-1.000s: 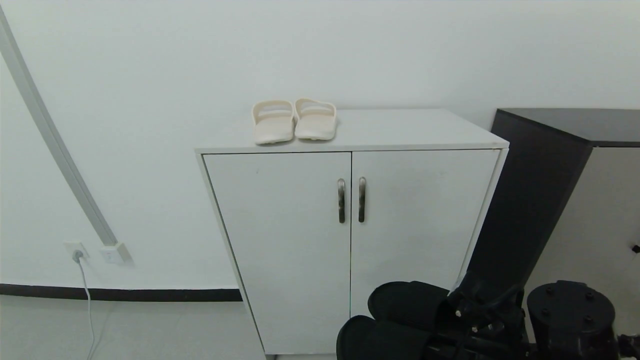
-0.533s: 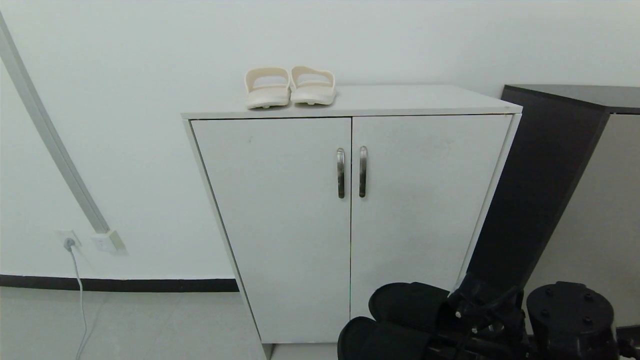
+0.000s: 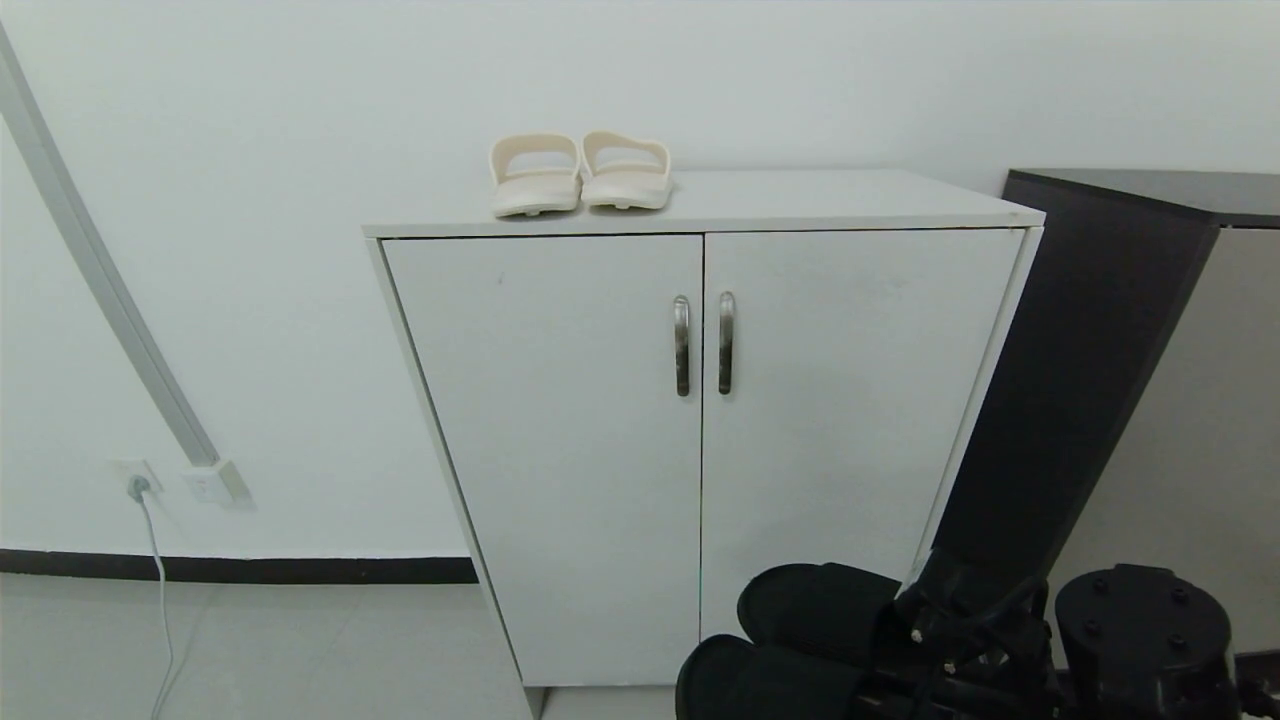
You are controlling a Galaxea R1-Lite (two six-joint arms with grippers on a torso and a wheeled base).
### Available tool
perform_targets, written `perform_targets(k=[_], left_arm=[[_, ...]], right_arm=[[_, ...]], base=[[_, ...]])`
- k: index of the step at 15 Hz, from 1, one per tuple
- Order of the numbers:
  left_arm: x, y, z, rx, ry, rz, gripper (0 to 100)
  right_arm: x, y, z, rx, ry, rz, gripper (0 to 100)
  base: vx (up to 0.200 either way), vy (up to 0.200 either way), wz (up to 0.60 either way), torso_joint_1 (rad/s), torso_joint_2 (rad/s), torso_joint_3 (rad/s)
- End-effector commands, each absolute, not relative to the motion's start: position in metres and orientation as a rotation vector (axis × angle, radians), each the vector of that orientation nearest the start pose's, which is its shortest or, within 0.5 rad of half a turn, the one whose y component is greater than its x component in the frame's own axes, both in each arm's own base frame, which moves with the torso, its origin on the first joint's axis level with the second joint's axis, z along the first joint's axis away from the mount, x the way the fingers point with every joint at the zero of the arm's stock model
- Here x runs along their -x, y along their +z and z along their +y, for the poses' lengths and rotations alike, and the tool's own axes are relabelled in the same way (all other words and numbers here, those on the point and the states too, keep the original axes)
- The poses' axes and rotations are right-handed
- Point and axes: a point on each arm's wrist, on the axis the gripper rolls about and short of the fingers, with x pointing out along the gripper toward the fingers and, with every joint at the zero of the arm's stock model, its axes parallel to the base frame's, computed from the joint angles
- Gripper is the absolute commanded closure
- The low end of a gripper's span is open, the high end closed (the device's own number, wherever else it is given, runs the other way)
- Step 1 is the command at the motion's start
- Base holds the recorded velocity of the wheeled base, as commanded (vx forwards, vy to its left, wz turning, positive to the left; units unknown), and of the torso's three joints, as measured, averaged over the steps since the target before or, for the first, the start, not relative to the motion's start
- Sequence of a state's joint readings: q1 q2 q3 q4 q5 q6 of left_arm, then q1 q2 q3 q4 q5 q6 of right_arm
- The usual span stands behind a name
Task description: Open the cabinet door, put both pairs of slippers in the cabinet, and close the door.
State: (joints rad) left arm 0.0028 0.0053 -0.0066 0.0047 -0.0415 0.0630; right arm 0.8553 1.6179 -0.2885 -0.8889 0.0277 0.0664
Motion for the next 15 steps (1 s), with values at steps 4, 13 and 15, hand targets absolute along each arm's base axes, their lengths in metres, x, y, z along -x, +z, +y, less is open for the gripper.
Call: perform_targets(k=[4, 13, 15], left_arm=[[0.022, 0.131, -0.003, 0.040, -0.147, 0.001, 0], [-0.122, 0.168, -0.019, 0.073, -0.517, 0.181, 0], [-0.150, 0.169, -0.031, 0.069, -0.578, 0.173, 0]], right_arm=[[-0.144, 0.103, 0.167, 0.125, 0.860, 0.449, 100], [-0.144, 0.102, 0.167, 0.128, 0.856, 0.453, 100], [-0.144, 0.102, 0.167, 0.128, 0.853, 0.452, 100]], base=[[0.000, 0.000, 0.00, 0.000, 0.00, 0.000], [0.000, 0.000, 0.00, -0.006, 0.04, 0.035], [0.000, 0.000, 0.00, 0.000, 0.00, 0.000]])
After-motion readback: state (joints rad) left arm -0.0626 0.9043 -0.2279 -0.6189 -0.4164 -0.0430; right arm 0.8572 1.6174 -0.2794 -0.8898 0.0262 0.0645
